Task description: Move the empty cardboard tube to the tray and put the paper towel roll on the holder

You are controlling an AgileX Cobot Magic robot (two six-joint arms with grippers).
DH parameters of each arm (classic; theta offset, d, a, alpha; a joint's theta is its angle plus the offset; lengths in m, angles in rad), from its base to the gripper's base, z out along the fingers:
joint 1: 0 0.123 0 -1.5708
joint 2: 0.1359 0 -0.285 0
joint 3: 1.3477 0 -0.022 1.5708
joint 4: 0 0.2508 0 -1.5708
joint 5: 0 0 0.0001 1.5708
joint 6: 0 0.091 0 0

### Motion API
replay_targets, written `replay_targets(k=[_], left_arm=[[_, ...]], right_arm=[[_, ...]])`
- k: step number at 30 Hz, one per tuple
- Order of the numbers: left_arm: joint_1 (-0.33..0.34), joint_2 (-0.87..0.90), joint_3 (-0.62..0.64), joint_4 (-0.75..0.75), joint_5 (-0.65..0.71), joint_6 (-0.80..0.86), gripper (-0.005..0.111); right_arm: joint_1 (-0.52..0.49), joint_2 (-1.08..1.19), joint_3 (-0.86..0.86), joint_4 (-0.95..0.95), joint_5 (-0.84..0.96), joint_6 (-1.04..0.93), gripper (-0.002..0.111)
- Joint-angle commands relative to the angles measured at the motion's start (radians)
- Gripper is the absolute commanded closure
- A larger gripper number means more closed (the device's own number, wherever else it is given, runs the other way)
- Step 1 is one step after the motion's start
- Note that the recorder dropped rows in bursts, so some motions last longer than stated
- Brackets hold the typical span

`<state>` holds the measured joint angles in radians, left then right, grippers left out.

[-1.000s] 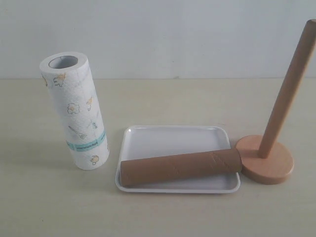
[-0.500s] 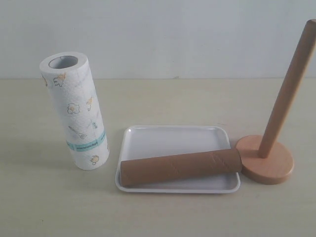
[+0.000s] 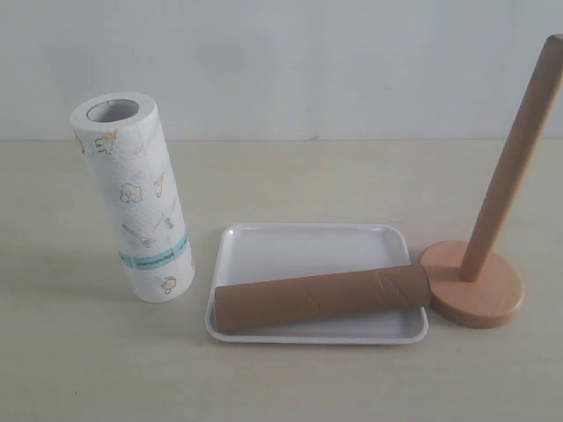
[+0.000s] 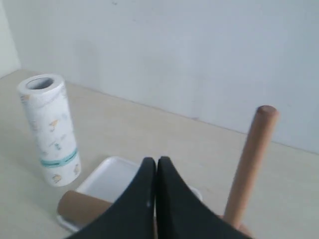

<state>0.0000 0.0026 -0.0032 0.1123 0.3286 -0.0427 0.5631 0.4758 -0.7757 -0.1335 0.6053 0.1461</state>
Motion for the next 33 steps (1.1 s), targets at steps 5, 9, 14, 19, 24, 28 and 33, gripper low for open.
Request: replay_targets(k=[5,9,14,19,24,28,33], left_arm=[[0.001,-0.003,0.003,-0.011,-0.013,-0.001,0.103],[0.001,-0.003,0.003,-0.011,-0.013,-0.001,0.103],[0.001,-0.003,0.003,-0.011,-0.013,-0.001,0.103],[0.001,-0.003,0.003,-0.011,-0.013,-0.001,0.103],[0.001,-0.003,0.003,-0.011,-0.013,-0.001,0.103],[0.001,-0.003,0.003,-0.011,-0.013,-0.001,0.103],[0.001,-0.003,0.003,-0.011,-0.013,-0.001,0.103]], right_arm=[[-0.220,-0.254,0.354,-0.125,-0.218,-0.007,0.108],[-0.301,-0.355,0.526,-0.149,-0.403,-0.003,0.108],[-0.335,-0.465,0.709,-0.135,-0.538,0.062,0.108],[-0.351,-0.476,0.776,-0.124,-0.561,0.091,0.108],[-0.454,-0.476,0.776,-0.103,-0.473,0.138,0.108],[-0.500,-0.476,0.776,-0.100,-0.384,0.152,0.108],[-0.504,-0.476,0.776,-0.100,-0.274,0.138,0.108]])
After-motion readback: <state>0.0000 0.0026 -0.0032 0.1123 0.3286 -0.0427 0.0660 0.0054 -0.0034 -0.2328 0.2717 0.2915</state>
